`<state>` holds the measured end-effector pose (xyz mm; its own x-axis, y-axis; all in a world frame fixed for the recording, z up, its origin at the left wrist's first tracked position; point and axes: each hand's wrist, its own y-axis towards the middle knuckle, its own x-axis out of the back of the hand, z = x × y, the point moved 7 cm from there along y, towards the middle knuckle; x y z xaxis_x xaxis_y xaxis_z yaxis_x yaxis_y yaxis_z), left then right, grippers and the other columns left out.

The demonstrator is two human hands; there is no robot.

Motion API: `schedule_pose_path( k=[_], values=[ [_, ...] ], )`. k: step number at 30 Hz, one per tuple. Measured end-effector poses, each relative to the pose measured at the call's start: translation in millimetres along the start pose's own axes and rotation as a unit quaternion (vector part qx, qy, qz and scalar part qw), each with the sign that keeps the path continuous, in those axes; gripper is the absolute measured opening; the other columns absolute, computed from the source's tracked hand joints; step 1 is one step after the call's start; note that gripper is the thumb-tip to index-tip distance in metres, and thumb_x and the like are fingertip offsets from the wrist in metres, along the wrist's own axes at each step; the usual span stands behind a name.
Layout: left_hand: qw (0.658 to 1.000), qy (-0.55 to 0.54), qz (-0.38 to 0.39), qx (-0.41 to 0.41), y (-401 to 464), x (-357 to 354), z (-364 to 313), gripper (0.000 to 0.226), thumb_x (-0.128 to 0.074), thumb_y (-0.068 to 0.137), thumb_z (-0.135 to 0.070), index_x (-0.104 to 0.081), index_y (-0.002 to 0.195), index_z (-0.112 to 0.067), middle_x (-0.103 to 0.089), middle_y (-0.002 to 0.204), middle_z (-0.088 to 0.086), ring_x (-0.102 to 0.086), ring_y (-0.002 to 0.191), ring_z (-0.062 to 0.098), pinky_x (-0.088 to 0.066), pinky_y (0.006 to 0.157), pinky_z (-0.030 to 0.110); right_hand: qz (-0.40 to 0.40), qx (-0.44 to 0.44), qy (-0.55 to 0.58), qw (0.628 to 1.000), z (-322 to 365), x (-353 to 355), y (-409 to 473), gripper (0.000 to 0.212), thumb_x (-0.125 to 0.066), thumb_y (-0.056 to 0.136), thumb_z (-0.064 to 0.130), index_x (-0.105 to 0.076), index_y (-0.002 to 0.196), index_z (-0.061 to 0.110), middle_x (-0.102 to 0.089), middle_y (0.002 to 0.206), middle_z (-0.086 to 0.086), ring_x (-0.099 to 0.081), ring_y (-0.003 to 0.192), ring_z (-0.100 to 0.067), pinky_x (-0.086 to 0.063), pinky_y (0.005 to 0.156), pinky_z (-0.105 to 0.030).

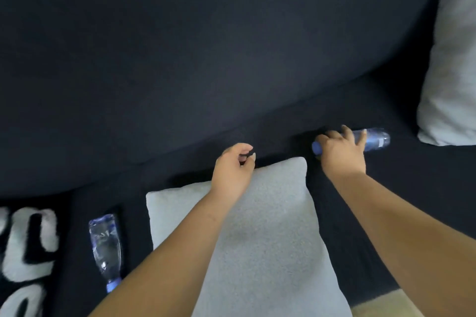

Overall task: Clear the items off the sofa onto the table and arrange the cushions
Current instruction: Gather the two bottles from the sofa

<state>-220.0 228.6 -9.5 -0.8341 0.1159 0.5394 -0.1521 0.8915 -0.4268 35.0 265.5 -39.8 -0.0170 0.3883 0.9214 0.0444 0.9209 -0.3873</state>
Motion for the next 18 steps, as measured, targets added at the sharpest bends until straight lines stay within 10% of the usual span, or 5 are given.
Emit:
schedule_pose_path(
  k=[8, 15, 18],
  values=[
    [0.994, -0.087, -0.062, 0.027, -2, 65, 9, 0.023, -0.062, 0.095, -0.013, -0.07, 0.115, -0.02, -0.073, 0.111, -0.005, -0.067, 0.095, 0.005, -0.044, 0.075, 0.005, -0.166, 0.194, 0.213, 0.943, 178, 95, -22, 0.036, -0.077, 0.078, 0.012, -0.071, 0.114, 0.012, -0.067, 0.123, -0.011, -0.048, 0.131, -0.043, -0.038, 0.106, -0.061],
    [0.979, -0.137, -0.128, 0.082, -42, 143, 70, 0.025, -0.056, 0.092, -0.007, -0.071, 0.103, -0.023, -0.077, 0.093, -0.007, -0.073, 0.086, 0.006, -0.059, 0.076, 0.025, -0.078, 0.266, 0.282, 0.919, 303, 82, -63, 0.034, -0.066, 0.089, 0.016, -0.067, 0.122, 0.018, -0.062, 0.131, -0.004, -0.039, 0.14, -0.032, -0.036, 0.111, -0.047],
    [0.97, -0.137, -0.168, 0.105, -74, 169, 100, 0.025, -0.058, 0.094, -0.008, -0.07, 0.107, -0.025, -0.074, 0.096, -0.016, -0.068, 0.088, -0.005, -0.05, 0.074, 0.01, -0.043, 0.285, 0.295, 0.911, 334, 71, -87, 0.038, -0.067, 0.088, 0.015, -0.065, 0.126, 0.018, -0.059, 0.135, -0.003, -0.038, 0.14, -0.027, -0.04, 0.109, -0.042]
  ],
)
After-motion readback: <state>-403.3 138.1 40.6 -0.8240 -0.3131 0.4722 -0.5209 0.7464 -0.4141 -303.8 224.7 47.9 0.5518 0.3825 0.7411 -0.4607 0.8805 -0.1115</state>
